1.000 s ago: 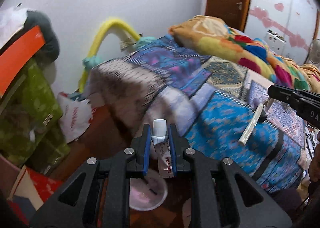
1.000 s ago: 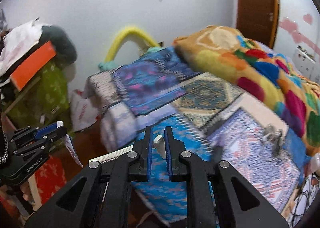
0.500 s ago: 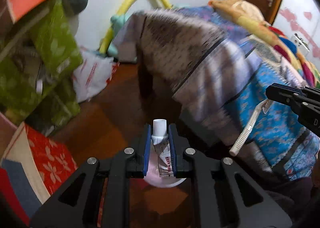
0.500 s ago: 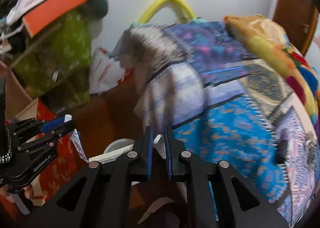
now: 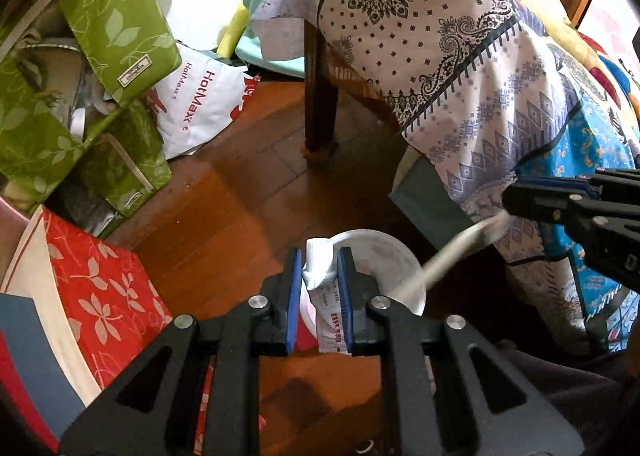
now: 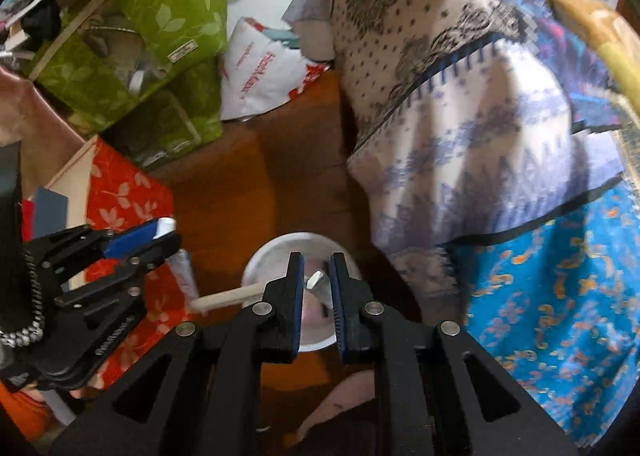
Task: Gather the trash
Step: 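Open the left tool to drop the white tube into the bucket, then move both open tools back up over the bed items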
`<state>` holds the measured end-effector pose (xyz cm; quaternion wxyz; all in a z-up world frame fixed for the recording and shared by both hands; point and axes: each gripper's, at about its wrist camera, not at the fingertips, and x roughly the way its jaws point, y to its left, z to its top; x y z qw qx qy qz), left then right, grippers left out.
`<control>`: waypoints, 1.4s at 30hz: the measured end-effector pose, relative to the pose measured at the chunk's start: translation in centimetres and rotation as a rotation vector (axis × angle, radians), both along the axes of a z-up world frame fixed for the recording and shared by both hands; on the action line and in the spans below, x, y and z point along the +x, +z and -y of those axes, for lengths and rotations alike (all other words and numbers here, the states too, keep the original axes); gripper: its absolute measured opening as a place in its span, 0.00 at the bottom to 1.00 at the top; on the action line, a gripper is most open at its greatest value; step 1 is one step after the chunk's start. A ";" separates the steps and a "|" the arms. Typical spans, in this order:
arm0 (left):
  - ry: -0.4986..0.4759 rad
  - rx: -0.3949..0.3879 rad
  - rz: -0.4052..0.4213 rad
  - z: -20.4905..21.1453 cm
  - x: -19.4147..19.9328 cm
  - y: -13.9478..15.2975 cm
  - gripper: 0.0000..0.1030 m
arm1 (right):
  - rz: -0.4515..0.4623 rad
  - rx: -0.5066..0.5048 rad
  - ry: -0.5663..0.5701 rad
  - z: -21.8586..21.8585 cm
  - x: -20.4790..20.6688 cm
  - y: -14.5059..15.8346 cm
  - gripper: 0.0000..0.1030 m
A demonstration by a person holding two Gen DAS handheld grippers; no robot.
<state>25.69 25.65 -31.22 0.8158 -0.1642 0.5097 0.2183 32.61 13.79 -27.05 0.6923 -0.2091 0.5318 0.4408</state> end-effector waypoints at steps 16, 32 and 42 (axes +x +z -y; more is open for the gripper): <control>-0.071 -0.054 -0.075 2.4 2.8 0.2 0.22 | 0.082 0.122 -0.066 4.2 0.2 4.7 0.37; -0.116 0.092 0.145 8.9 -0.9 11.7 0.28 | 0.275 0.259 -0.198 11.6 -2.6 12.5 0.37; -0.226 0.149 0.342 16.1 -2.0 19.9 0.37 | 0.392 0.339 -0.329 19.3 -4.5 17.7 0.37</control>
